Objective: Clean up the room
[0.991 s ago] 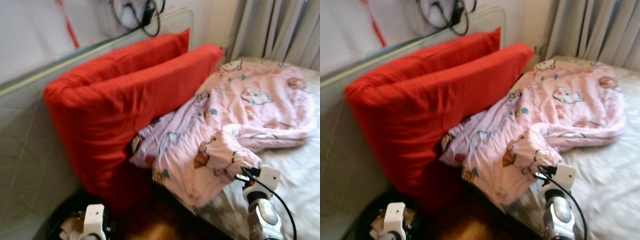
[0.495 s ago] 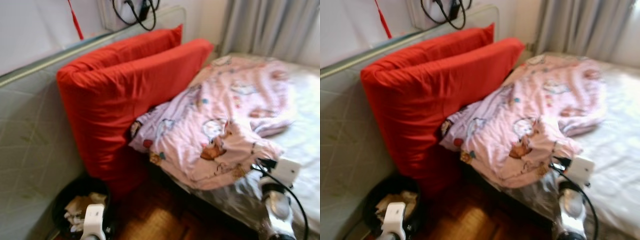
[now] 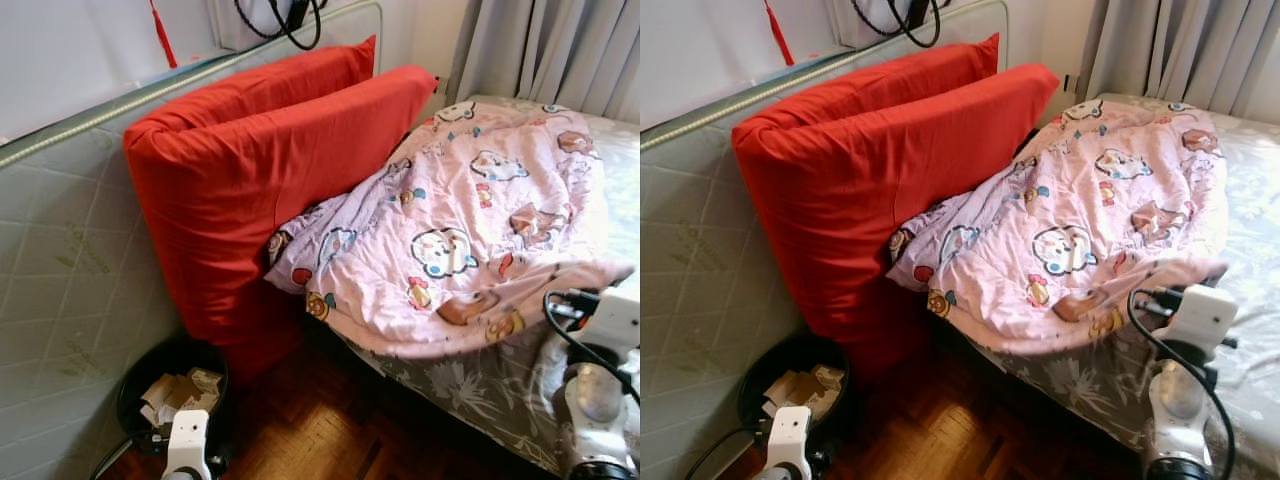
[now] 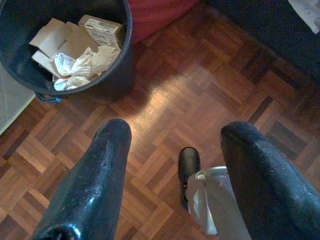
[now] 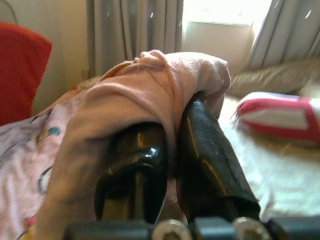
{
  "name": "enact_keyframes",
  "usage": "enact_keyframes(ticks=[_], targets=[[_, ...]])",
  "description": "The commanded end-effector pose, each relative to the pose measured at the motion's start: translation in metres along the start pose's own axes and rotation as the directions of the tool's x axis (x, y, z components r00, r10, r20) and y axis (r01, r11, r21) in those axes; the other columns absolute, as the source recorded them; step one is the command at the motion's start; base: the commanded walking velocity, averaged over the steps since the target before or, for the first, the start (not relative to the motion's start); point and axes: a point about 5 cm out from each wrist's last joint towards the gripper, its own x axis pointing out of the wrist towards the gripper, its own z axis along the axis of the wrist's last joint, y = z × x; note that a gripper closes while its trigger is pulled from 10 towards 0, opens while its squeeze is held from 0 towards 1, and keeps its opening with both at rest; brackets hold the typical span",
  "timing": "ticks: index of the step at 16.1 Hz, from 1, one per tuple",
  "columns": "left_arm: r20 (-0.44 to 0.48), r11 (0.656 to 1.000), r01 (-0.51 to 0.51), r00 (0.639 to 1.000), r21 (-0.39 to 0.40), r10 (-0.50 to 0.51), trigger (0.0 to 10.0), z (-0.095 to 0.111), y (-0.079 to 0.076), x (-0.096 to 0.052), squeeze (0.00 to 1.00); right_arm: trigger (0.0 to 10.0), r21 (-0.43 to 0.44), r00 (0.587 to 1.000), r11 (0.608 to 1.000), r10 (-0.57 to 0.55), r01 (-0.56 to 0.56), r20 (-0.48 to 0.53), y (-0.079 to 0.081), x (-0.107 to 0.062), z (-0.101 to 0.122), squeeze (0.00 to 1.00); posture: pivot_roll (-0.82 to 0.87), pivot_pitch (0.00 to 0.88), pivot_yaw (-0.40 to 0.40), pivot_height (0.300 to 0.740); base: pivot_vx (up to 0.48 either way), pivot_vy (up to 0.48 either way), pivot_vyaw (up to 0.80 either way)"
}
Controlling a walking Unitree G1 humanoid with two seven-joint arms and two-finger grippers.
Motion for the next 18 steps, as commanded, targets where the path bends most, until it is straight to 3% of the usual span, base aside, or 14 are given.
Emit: enact_keyframes(ticks=[1, 5, 8, 10, 12, 14, 16, 18], targets=[[-0.005, 1.000, -0.006, 1.000, 0.020, 0.006, 10.0, -0.001, 0.004, -0.001, 0.00, 10.0, -0.035, 0.998, 0.999, -0.016, 0.018, 0.064, -0.004, 0.003, 0.013, 0.00, 0.04, 0.017, 0.050, 0.740, 0.000, 0.000, 0.00], [-0.007, 1.000, -0.005, 1.000, 0.024, 0.005, 10.0, -0.001, 0.004, -0.001, 0.00, 10.0, -0.097, 0.983, 0.993, -0.045, 0.063, 0.180, -0.016, 0.003, 0.040, 0.00, 0.03, 0.017, 0.050, 0.740, 0.000, 0.000, 0.00], [-0.006, 1.000, -0.008, 1.000, 0.022, 0.008, 10.0, -0.001, 0.004, -0.001, 0.00, 10.0, -0.144, 0.982, 0.983, -0.086, 0.111, 0.168, -0.029, -0.020, 0.046, 0.00, 0.03, 0.013, 0.040, 0.740, 0.000, 0.000, 0.00], [-0.007, 1.000, -0.005, 1.000, 0.024, 0.005, 10.0, -0.001, 0.003, -0.001, 0.00, 10.0, -0.139, 0.991, 0.981, -0.132, 0.133, 0.015, -0.037, -0.054, 0.020, 0.00, 0.03, 0.012, 0.041, 0.740, 0.000, 0.000, 0.00], [-0.008, 0.999, 0.003, 1.000, 0.034, -0.003, 10.0, 0.000, 0.002, 0.000, 0.00, 10.0, -0.153, 0.967, 0.971, -0.208, 0.185, -0.148, -0.052, -0.087, -0.010, 0.00, 0.03, 0.013, 0.042, 0.740, 0.000, 0.000, 0.00], [-0.009, 0.999, 0.007, 1.000, 0.043, -0.007, 10.0, 0.000, 0.002, 0.000, 0.00, 10.0, -0.192, 0.897, 0.958, -0.271, 0.215, -0.348, -0.065, -0.122, -0.047, 0.00, 0.02, 0.012, 0.043, 0.740, 0.000, 0.000, 0.00], [-0.013, 0.997, 0.023, 1.000, 0.069, -0.022, 10.0, 0.000, 0.000, 0.000, 0.00, 10.0, -0.239, 0.862, 0.959, -0.250, 0.156, -0.441, -0.065, -0.137, -0.066, 0.00, 0.03, 0.008, 0.037, 0.740, 0.000, 0.000, 0.00], [-0.011, 0.997, 0.031, 0.999, 0.072, -0.031, 10.0, 0.000, -0.002, 0.000, 0.00, 10.0, -0.240, 0.761, 0.960, -0.264, 0.147, -0.593, -0.067, -0.159, -0.092, 0.00, 0.03, 0.006, 0.035, 0.740, 0.000, 0.000, 0.00]])
